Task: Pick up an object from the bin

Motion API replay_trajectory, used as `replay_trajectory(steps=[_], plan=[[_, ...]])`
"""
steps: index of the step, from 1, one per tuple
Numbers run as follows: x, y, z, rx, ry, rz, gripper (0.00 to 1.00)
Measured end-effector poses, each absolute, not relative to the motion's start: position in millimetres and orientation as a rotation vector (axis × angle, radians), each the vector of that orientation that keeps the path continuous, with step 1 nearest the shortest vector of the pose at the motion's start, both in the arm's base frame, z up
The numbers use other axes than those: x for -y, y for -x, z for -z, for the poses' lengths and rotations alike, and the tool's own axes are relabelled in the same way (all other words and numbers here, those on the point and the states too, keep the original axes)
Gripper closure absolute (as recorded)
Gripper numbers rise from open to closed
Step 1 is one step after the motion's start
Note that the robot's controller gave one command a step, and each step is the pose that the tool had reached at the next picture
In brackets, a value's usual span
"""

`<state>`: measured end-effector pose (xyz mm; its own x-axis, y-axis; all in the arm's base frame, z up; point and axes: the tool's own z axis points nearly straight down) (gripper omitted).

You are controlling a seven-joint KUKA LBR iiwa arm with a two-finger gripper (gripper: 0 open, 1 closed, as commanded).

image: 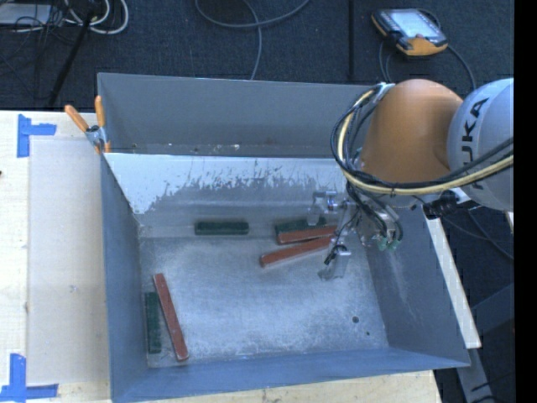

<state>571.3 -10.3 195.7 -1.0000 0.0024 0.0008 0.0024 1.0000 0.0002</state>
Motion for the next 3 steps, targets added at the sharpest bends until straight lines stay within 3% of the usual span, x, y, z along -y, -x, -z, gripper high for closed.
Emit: replay_trajectory(steps=[1,2,3], plan=[[10.3,-571.3,-195.7,3.141,0.004,0.0,0.0],[6.8,-585.8,-157.9,3.15,0.071,0.0,0.0],[-8.8,-599.1,-88.1,3.144,0.054,0.001,0.0]])
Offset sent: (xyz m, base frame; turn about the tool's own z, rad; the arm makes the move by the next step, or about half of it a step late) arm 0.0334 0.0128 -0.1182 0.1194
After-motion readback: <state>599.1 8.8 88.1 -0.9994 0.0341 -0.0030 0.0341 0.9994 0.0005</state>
